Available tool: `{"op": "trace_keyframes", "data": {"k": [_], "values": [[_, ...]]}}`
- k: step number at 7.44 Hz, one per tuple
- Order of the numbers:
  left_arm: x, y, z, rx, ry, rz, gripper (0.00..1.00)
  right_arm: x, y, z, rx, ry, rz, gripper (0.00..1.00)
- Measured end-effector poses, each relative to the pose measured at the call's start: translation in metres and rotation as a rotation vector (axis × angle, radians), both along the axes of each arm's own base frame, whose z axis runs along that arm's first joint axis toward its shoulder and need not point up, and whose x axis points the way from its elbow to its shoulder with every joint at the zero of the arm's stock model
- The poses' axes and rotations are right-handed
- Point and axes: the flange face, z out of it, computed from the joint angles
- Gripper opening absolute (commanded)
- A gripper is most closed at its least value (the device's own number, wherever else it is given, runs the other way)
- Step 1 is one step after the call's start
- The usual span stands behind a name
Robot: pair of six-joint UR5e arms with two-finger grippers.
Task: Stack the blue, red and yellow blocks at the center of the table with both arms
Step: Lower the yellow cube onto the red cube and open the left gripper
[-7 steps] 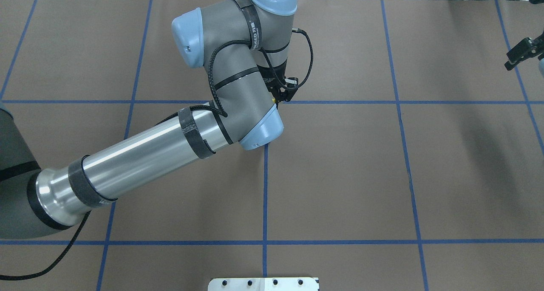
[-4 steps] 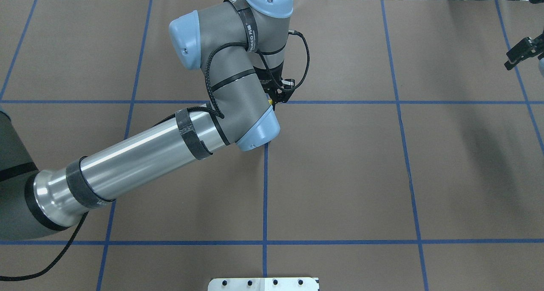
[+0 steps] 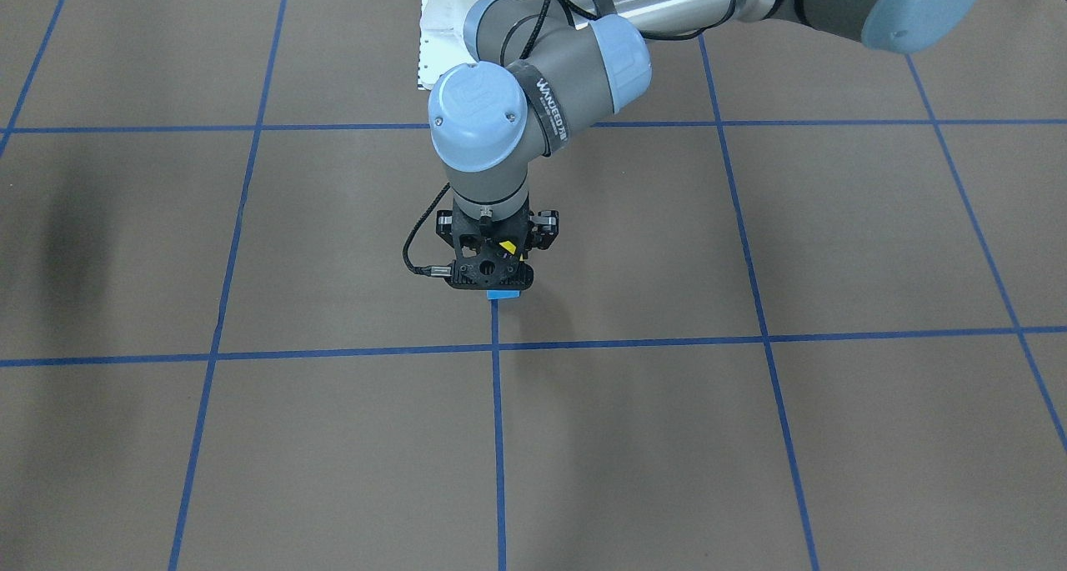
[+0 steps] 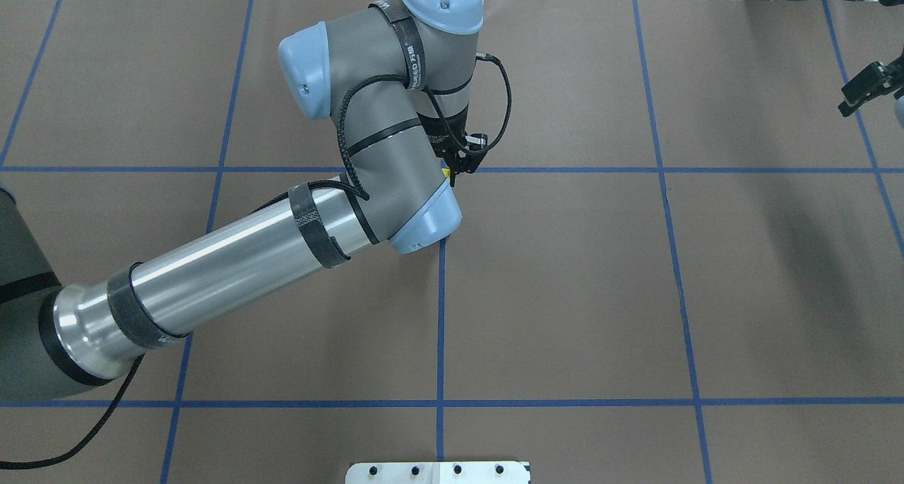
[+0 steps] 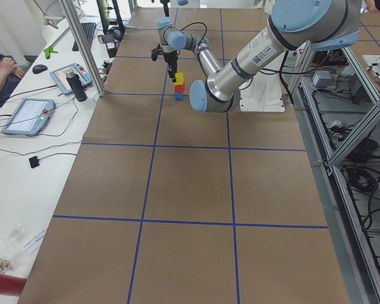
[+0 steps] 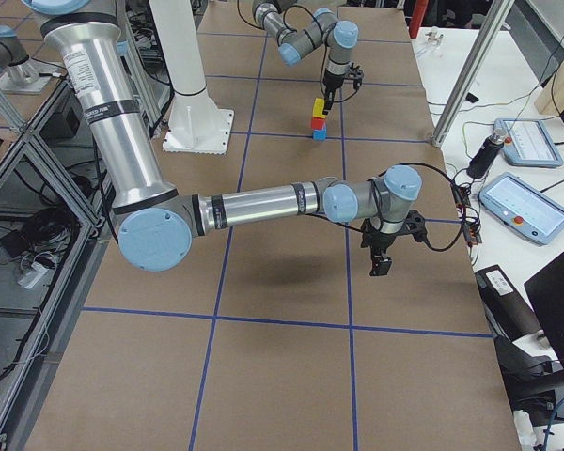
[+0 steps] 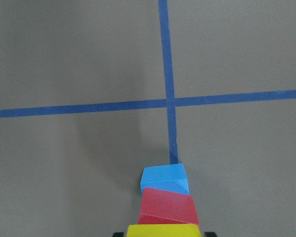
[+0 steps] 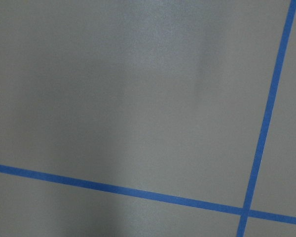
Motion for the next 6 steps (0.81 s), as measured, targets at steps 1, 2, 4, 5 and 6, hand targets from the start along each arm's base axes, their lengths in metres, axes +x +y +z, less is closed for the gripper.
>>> {"op": "trace_keyframes", "data": {"k": [1,2,4,5,6], "values": [[0.0002,0.0002,0.0002,0.000,0.001,0.000,0.05,0.0001,0.0002,0.0003,-0.001,0.000,0.000,1.00],[0.0007,0.0006,0.0002,0.001,0.002,0.001,0.07,0.0001,0.0002,0.0004,-0.001,0.001,0.000,1.00],[0.0020,0.0013,-0.0004,0.006,0.009,0.003,0.24,0.0002,0.0002,0.0008,-0.002,0.002,0.001,1.00],[0.0024,0.0015,0.0005,0.006,0.010,0.003,0.35,0.0002,0.0003,0.0008,-0.002,0.002,0.001,1.00],[0.0029,0.0014,0.0030,0.008,0.013,0.003,0.59,0.0001,0.0003,0.0008,-0.002,0.001,0.001,1.00]]}}
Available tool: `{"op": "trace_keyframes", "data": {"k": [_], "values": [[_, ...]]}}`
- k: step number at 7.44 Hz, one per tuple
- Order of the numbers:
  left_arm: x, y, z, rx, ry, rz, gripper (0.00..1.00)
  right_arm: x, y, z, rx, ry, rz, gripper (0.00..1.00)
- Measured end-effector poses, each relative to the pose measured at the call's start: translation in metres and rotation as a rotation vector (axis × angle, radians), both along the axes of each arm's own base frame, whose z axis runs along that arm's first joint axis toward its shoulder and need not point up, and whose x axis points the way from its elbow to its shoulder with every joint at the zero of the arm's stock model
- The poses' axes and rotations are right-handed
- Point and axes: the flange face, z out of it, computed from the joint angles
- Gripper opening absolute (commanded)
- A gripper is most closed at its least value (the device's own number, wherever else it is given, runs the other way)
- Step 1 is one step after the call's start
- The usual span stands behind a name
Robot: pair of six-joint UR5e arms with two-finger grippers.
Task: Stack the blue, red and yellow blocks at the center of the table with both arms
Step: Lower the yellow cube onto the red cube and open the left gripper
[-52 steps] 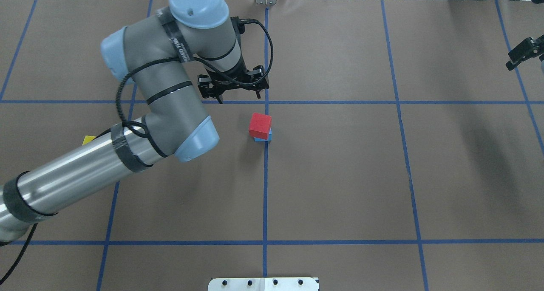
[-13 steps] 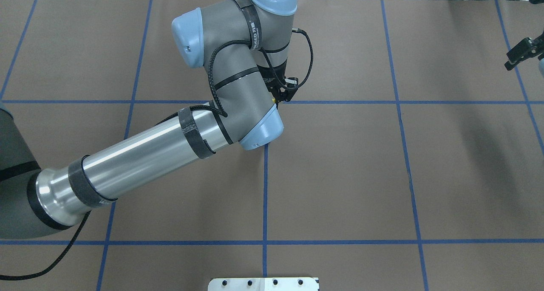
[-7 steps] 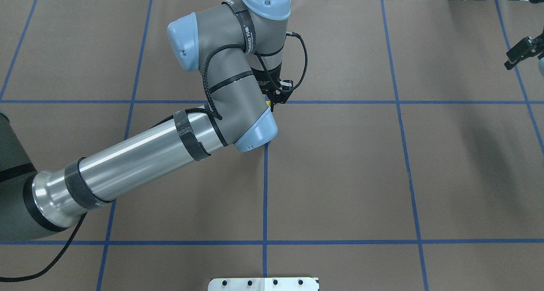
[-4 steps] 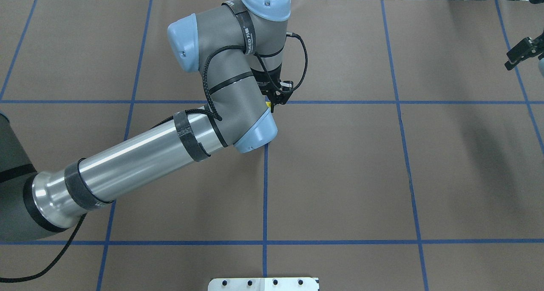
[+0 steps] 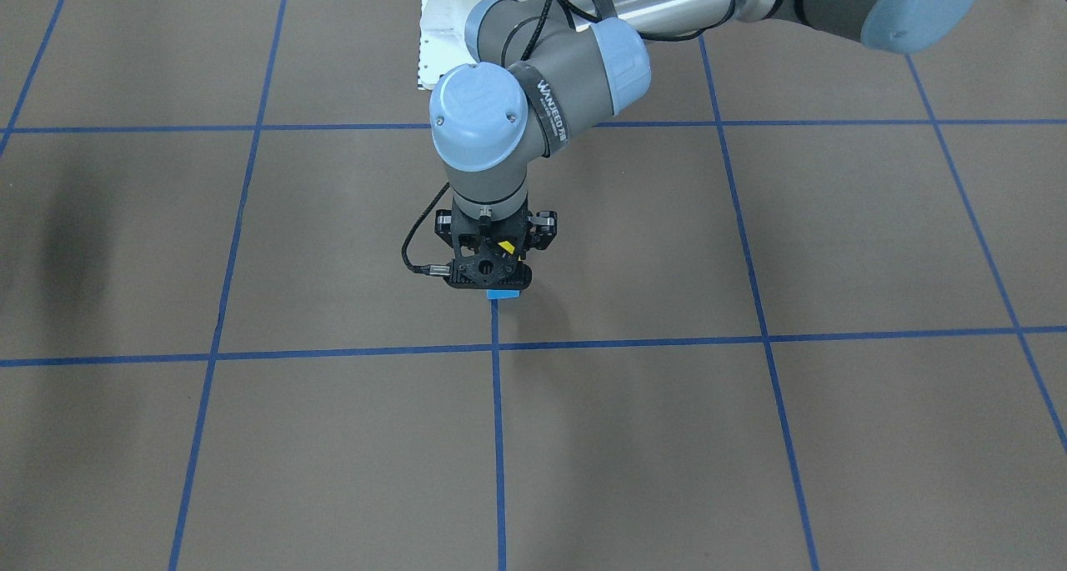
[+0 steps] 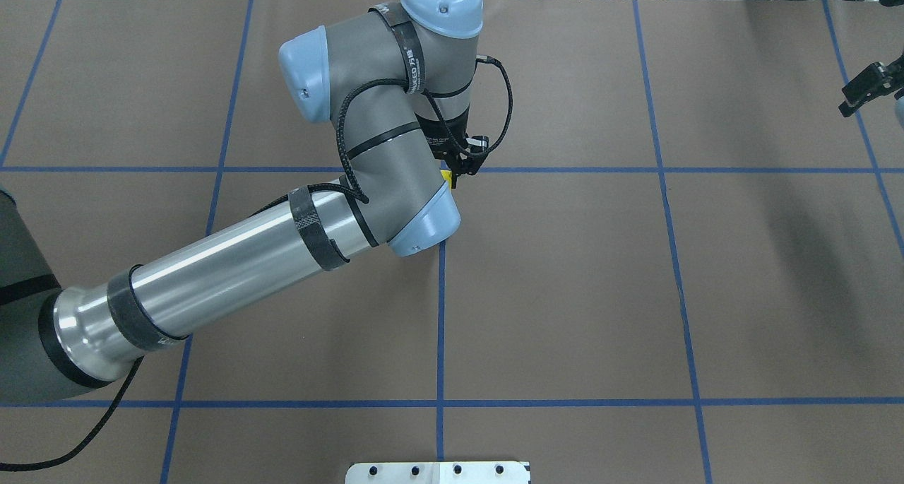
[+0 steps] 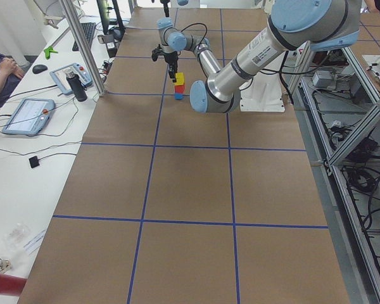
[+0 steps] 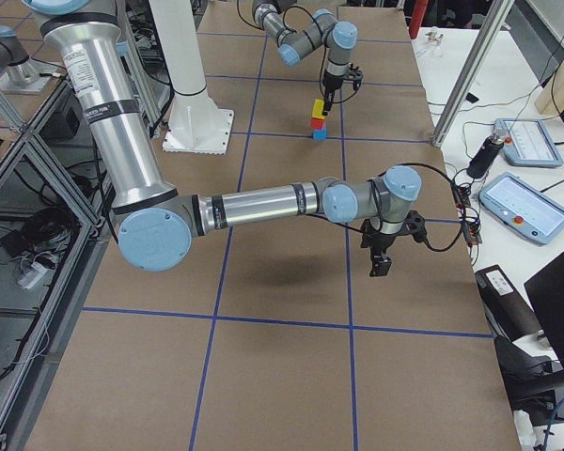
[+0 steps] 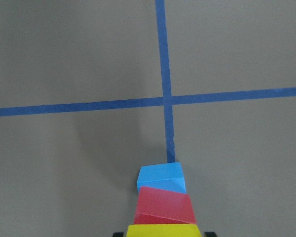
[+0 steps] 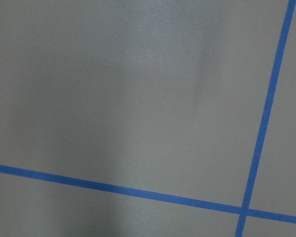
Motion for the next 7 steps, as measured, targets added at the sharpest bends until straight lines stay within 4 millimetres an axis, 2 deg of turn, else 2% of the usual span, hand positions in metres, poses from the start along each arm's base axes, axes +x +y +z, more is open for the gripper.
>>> {"op": "trace_keyframes", "data": {"k": [1,2,7], "values": [[0.0005,-0.0004,0.0035,0.003,0.004,0.000,0.81,0.0000,0.0000,0.0000,0.000,0.000,0.000,1.00],[0.0008,-0.0006,0.0058,0.005,0.008,-0.001,0.97,0.0000,0.0000,0.0000,0.000,0.000,0.000,1.00],[-0.0031,0.0019,-0.0002,-0.012,0.026,-0.037,0.99,-0.0003,0.0001,-0.0010,0.001,-0.005,-0.001,1.00]]}}
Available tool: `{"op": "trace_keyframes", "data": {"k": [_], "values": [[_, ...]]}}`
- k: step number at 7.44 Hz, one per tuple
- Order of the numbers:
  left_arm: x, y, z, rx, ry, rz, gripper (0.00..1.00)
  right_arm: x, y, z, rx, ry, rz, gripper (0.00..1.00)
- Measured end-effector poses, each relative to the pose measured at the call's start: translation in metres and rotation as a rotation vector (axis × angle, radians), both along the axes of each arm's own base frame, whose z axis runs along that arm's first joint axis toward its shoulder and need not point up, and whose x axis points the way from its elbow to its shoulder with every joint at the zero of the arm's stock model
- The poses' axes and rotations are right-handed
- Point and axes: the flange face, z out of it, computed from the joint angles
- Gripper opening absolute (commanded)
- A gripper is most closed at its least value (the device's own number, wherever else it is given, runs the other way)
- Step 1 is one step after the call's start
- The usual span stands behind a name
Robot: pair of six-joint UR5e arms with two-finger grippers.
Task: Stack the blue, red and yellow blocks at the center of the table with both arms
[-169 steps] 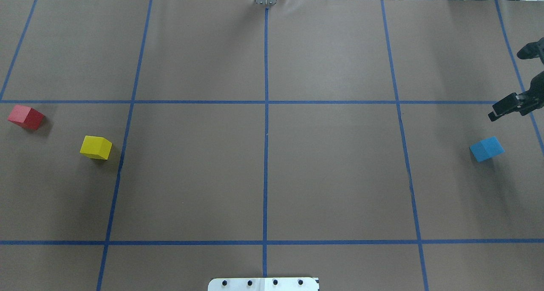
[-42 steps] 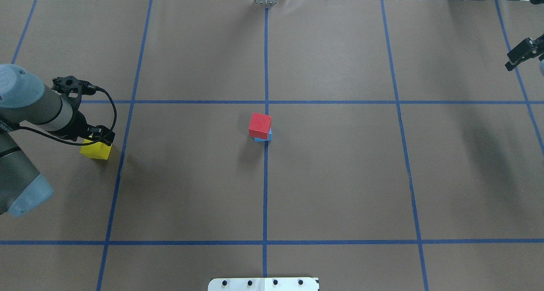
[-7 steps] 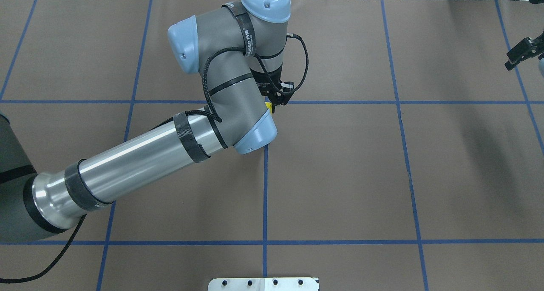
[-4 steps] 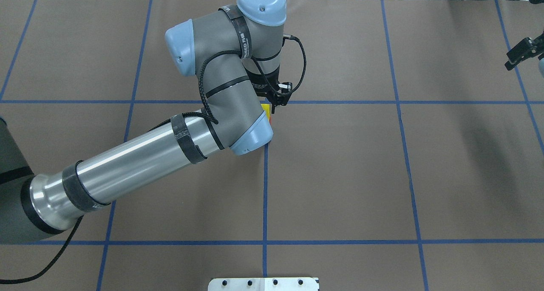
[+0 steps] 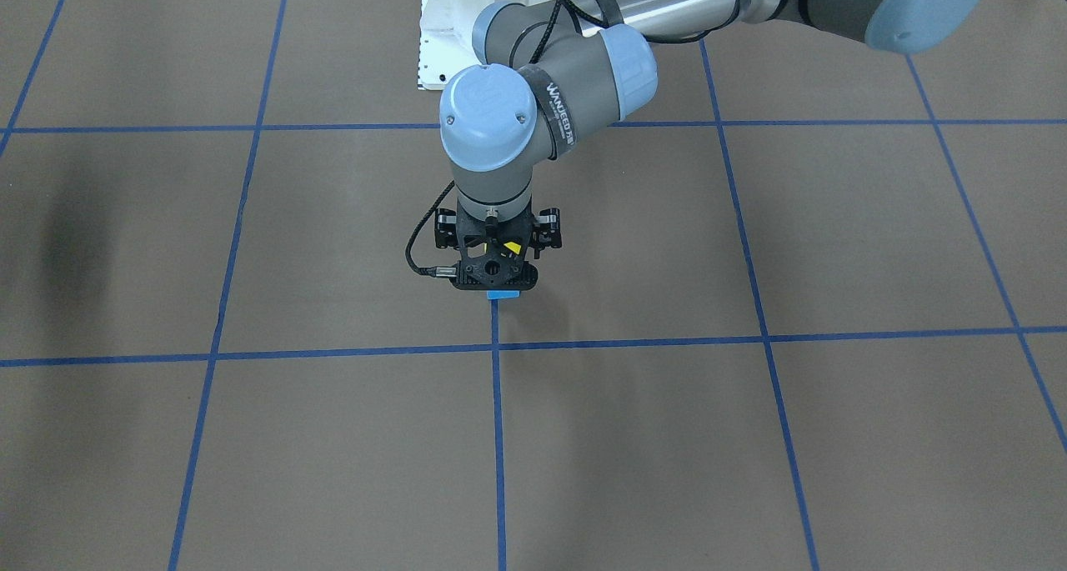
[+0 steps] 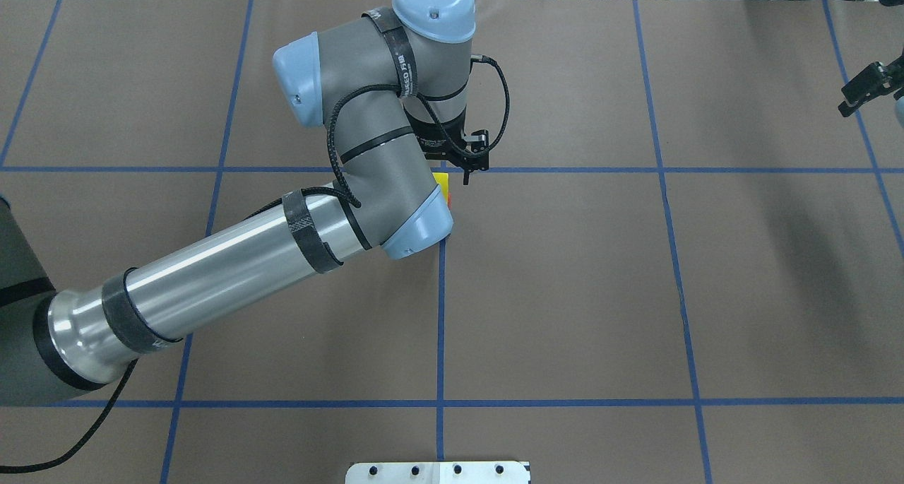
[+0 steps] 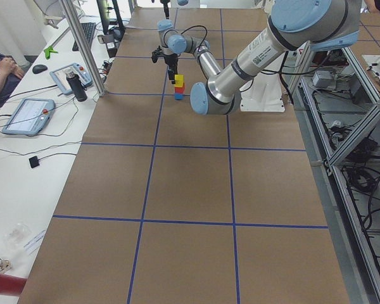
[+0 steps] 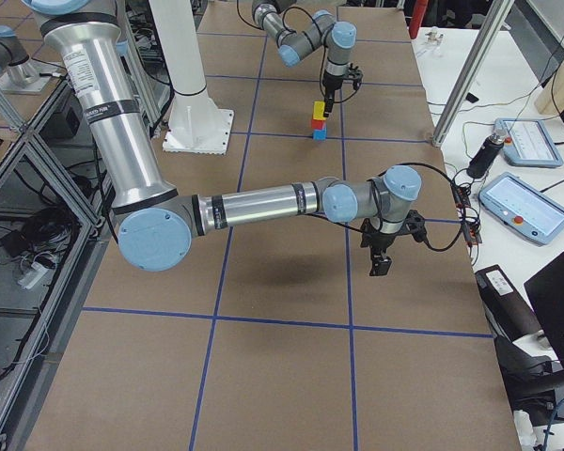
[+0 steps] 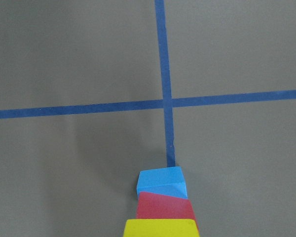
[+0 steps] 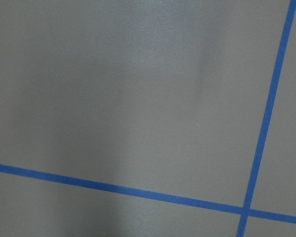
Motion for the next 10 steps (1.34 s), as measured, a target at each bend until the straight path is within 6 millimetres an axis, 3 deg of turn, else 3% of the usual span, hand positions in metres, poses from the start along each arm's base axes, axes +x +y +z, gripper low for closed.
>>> {"op": "trace_keyframes", "data": {"k": [1,2,3,4,5,6,9,10], "values": [[-0.014,0.001,-0.006,0.010,0.015,-0.010,0.99,0.001,0.000,0.000,0.001,-0.001,0.002,1.00],[-0.043,0.000,-0.008,0.027,0.029,-0.024,0.99,0.004,0.000,-0.001,0.002,-0.003,0.004,1.00],[-0.090,0.003,0.000,0.067,0.036,-0.026,1.00,0.006,0.000,0.000,0.004,-0.004,0.003,1.00],[-0.143,0.005,0.023,0.124,0.033,-0.016,1.00,0.010,0.001,0.003,0.005,-0.005,0.002,1.00],[-0.201,0.006,0.070,0.185,0.015,0.009,1.00,0.016,0.008,0.012,0.000,-0.010,0.001,1.00],[-0.264,0.001,0.132,0.237,-0.010,0.067,1.00,0.023,0.020,0.026,-0.014,-0.017,0.002,1.00],[-0.465,-0.006,0.345,0.300,-0.058,0.144,1.00,0.035,0.045,0.061,-0.044,-0.010,0.016,1.00],[-0.515,-0.005,0.405,0.290,-0.076,0.127,1.00,0.041,0.046,0.065,-0.045,-0.009,0.025,1.00]]}}
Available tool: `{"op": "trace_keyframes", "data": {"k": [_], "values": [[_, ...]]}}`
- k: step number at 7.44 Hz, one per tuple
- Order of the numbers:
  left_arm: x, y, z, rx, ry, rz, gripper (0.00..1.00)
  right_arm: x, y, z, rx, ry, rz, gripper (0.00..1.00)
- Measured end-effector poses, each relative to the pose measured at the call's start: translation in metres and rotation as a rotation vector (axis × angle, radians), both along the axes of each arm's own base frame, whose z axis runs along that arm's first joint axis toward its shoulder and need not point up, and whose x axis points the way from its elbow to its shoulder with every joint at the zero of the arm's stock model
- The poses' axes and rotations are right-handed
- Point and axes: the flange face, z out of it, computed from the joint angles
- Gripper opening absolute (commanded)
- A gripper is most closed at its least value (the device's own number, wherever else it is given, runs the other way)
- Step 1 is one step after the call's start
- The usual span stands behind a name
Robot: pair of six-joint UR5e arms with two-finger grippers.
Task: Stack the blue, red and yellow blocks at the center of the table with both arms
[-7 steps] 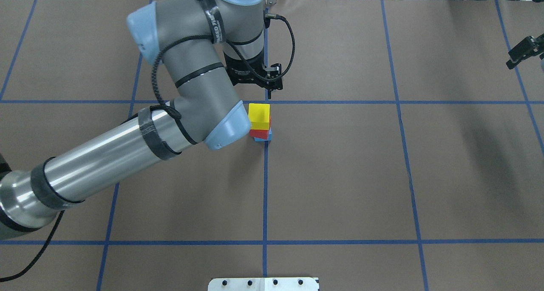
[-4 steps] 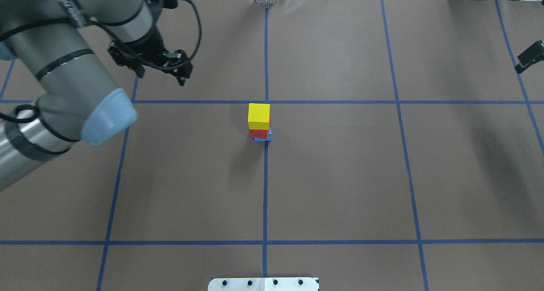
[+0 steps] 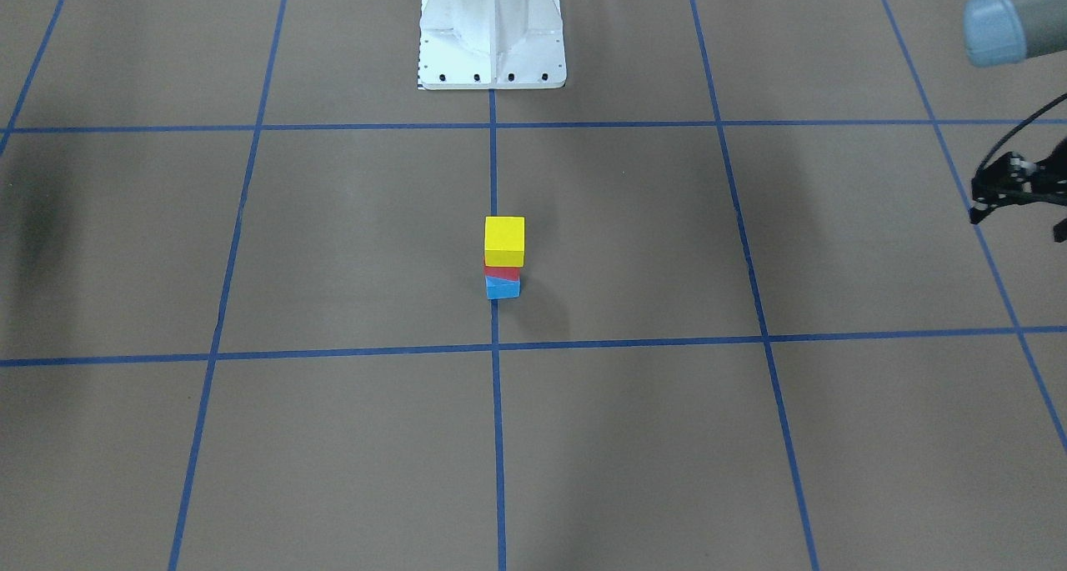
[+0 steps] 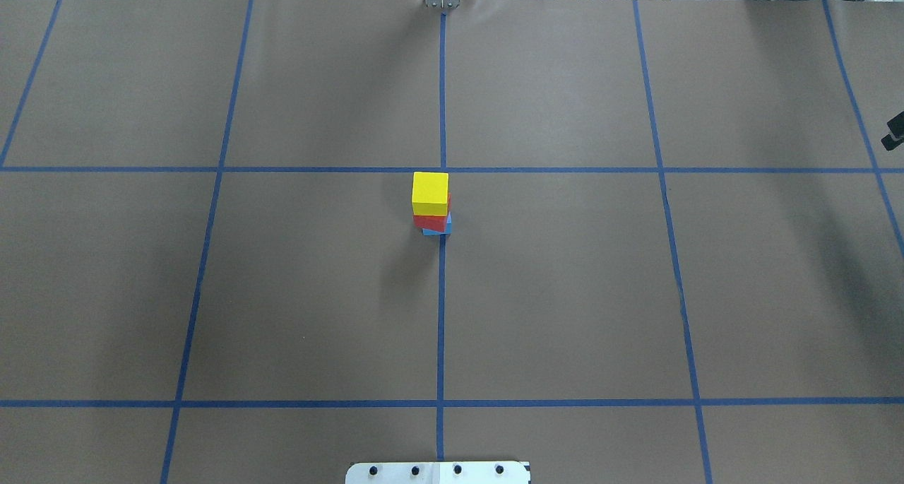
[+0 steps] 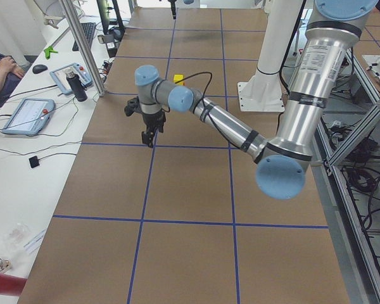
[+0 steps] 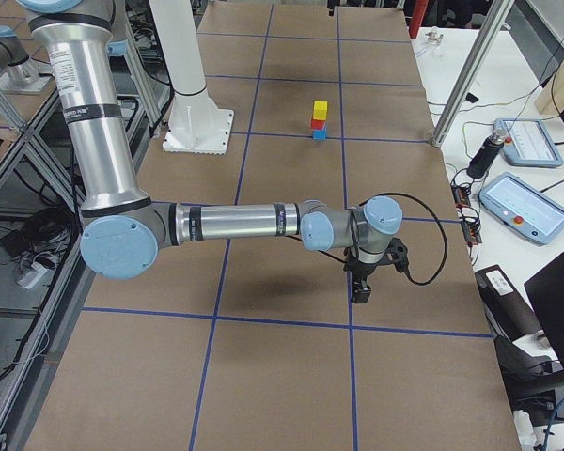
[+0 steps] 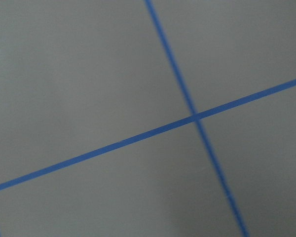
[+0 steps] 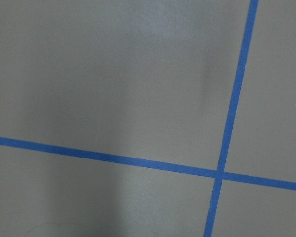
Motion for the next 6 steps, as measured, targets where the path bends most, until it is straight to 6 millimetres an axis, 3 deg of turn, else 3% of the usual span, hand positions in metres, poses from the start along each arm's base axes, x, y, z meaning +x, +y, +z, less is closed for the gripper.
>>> {"op": "trace_keyframes", "data": {"k": [1,2,3,4,6], "values": [[-0.045,0.001,0.056,0.000,-0.016,0.000,1.00,0.019,0.000,0.000,-0.002,-0.013,0.030,1.00],[-0.084,0.004,0.101,0.020,-0.026,0.012,1.00,0.042,0.003,0.001,-0.014,-0.042,0.069,1.00],[-0.106,0.008,0.128,0.030,-0.032,0.019,1.00,0.061,0.009,0.005,-0.032,-0.084,0.102,1.00],[-0.116,0.010,0.141,0.032,-0.034,0.023,1.00,0.072,0.018,0.010,-0.047,-0.114,0.122,1.00],[-0.118,0.009,0.143,0.043,-0.038,0.024,1.00,0.092,0.031,0.016,-0.057,-0.132,0.158,1.00]]}}
